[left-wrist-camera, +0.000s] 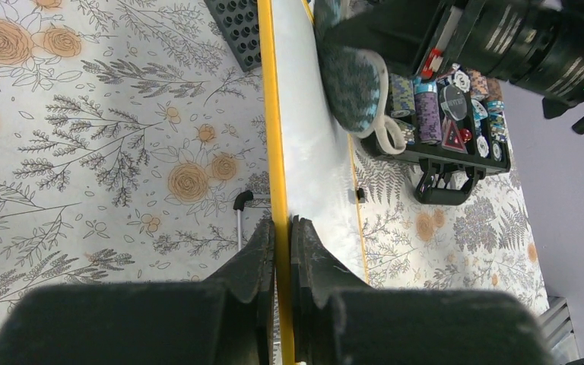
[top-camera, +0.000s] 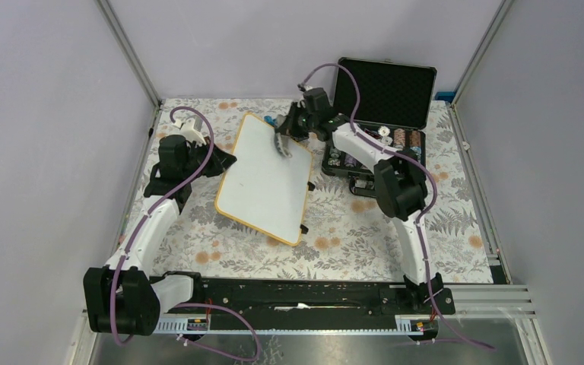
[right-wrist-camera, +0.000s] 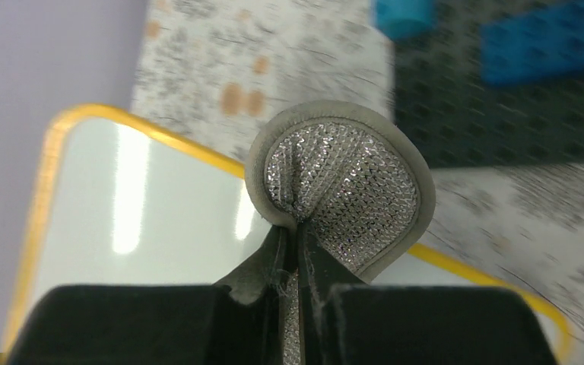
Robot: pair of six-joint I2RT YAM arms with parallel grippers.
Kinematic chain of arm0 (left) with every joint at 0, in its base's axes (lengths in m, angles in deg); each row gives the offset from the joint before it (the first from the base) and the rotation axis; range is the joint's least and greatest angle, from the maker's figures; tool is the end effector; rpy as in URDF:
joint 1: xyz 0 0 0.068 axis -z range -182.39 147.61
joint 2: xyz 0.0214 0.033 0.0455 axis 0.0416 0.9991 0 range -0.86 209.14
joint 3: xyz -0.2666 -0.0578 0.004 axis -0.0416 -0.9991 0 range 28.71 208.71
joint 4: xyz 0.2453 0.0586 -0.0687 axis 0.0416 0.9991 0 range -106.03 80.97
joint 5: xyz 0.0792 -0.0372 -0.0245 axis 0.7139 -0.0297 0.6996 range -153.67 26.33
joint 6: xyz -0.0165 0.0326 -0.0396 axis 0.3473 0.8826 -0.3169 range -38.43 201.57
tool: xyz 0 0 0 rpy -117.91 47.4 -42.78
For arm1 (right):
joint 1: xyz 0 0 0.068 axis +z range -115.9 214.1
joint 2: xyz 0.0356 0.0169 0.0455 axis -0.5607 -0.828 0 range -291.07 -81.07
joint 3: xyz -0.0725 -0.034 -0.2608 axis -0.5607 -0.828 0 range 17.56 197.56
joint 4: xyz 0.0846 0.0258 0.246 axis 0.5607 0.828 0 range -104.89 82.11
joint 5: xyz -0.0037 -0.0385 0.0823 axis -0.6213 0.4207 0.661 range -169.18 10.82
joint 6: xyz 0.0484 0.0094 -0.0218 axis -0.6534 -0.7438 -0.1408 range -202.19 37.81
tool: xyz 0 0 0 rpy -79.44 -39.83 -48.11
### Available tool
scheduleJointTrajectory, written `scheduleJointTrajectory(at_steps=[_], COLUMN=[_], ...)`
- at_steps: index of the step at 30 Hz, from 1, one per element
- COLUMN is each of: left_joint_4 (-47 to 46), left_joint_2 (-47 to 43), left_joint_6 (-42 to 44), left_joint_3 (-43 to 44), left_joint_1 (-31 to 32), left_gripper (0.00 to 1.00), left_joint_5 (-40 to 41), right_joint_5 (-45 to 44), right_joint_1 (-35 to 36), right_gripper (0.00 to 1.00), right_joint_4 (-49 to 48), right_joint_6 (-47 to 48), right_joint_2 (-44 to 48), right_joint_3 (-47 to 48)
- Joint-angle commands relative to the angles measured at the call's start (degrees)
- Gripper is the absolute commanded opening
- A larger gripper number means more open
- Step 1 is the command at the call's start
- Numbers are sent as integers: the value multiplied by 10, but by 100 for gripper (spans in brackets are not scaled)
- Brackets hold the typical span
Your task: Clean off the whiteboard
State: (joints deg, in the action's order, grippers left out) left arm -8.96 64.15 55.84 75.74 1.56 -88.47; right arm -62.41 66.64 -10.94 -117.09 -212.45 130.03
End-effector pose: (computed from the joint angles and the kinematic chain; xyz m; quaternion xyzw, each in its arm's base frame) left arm 0.2547 -0.0326 0.2893 -0.0425 0.8309 -0.3094 0.4605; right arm 0.4541 0.3019 0.2470 -0.0637 0.8257 0.4048 0.3876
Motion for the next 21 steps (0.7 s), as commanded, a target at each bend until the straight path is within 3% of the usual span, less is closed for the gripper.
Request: scheduleJointTrajectory(at_steps=[1,10,16,21], left_joint_4=[23,24,23,24], left_joint_2=[5,2,6,8], left_joint_6=[26,26,26,26], left_joint_3=[4,3,4,4], left_joint_1=[32,32,32,32], left_gripper=[0,0,0,0], left_joint_5=[-95,-91,-92,-93], right_joint_5=[-46,-31,-30,18], right_joint_1=[-10,-13,85,130], right_gripper=[0,0,0,0], right_joint_4=[85,75,67,-8], right_joint_6=[72,54,51,15], right_joint_2=[19,46,85,110], right_joint_3=[-110,-167,-139,-146])
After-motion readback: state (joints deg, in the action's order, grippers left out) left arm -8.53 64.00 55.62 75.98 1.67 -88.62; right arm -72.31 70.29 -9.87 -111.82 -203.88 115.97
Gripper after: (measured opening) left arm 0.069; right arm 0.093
